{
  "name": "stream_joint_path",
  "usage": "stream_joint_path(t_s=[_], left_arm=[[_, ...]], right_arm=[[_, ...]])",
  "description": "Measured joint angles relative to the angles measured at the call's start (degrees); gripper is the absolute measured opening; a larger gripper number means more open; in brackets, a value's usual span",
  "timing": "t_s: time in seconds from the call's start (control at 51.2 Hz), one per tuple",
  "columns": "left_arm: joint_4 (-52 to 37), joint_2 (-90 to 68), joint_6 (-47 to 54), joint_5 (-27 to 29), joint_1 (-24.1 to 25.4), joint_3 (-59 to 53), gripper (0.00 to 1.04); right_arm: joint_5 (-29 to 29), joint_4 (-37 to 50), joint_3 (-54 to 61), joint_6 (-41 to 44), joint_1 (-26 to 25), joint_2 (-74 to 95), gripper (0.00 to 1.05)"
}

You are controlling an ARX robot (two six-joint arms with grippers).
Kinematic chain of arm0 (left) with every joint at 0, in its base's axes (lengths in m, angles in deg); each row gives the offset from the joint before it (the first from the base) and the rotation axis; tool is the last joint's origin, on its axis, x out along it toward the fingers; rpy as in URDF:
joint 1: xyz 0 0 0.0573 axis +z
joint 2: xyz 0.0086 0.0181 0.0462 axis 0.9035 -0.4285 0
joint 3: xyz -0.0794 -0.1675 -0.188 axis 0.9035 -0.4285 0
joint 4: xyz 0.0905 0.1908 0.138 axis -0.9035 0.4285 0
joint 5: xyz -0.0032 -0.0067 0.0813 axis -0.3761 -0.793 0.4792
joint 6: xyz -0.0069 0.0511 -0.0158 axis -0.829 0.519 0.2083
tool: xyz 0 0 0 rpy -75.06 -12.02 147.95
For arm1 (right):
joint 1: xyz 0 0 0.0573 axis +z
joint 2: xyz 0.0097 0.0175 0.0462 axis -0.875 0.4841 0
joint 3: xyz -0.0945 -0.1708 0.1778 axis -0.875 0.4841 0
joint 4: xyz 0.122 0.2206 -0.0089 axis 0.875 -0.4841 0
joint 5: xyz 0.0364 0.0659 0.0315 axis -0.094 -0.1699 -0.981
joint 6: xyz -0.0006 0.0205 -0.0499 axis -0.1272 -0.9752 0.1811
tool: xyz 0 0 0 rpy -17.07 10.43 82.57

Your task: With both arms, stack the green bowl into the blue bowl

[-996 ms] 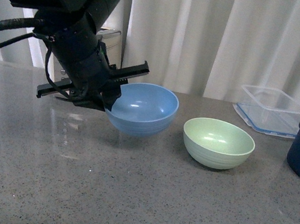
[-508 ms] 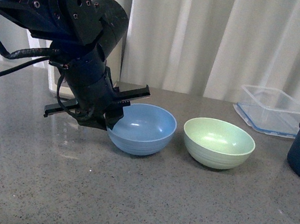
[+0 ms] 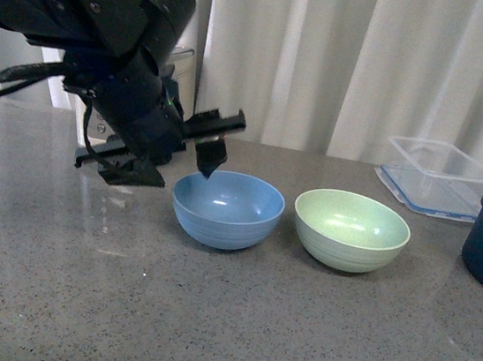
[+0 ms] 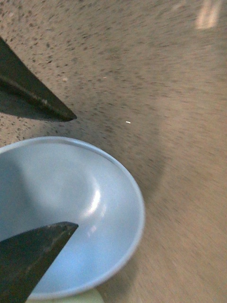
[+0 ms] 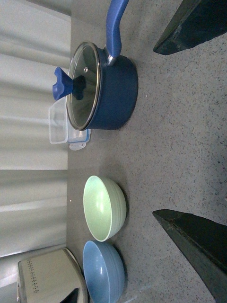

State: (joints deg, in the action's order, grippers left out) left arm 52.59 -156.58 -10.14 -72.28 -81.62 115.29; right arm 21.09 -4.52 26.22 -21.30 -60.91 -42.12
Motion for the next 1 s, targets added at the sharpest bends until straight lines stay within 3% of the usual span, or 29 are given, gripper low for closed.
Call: stream_joint_path(t_s=[0.098, 0.176, 0.332, 0.508, 0.996], left_arm=[[-17.5, 9.6, 7.1, 5.5, -0.2, -10.6, 0.81], [-33.2, 16.6, 14.9, 11.1, 0.4, -19.3, 0.67], [-47.5, 26.1, 21.8, 9.2, 3.1, -37.0, 0.4], [-53.7, 32.6, 23.5, 6.2, 7.1, -55.2, 0.04], [-57.2, 52.4, 24.1, 0.3, 12.6, -77.5, 0.04]], right_arm=[[0.0, 0.0, 0.0, 0.0, 0.0, 0.0, 0.95], [0.0, 0.0, 0.0, 0.0, 0.0, 0.0, 0.95], [0.0, 0.0, 0.0, 0.0, 0.0, 0.0, 0.95], [0.0, 0.0, 0.0, 0.0, 0.0, 0.0, 0.95], [0.0, 0.0, 0.0, 0.0, 0.0, 0.0, 0.95]])
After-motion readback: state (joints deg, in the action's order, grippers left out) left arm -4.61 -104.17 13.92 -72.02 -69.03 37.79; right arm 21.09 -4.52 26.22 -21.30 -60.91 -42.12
